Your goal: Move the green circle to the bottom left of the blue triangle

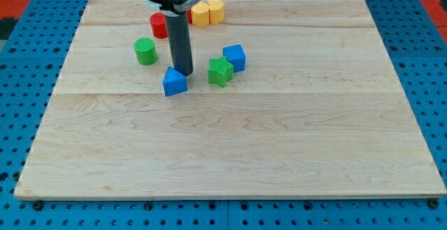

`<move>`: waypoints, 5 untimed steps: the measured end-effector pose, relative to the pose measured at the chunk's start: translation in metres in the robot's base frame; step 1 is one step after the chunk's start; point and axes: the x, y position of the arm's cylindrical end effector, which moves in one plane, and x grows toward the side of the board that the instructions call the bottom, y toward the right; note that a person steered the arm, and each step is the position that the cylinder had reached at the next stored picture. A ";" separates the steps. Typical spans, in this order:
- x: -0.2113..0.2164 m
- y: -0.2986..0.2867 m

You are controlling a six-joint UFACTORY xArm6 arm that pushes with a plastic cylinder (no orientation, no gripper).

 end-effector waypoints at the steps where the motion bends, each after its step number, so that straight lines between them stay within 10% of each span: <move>1: -0.015 0.000; 5: -0.055 -0.088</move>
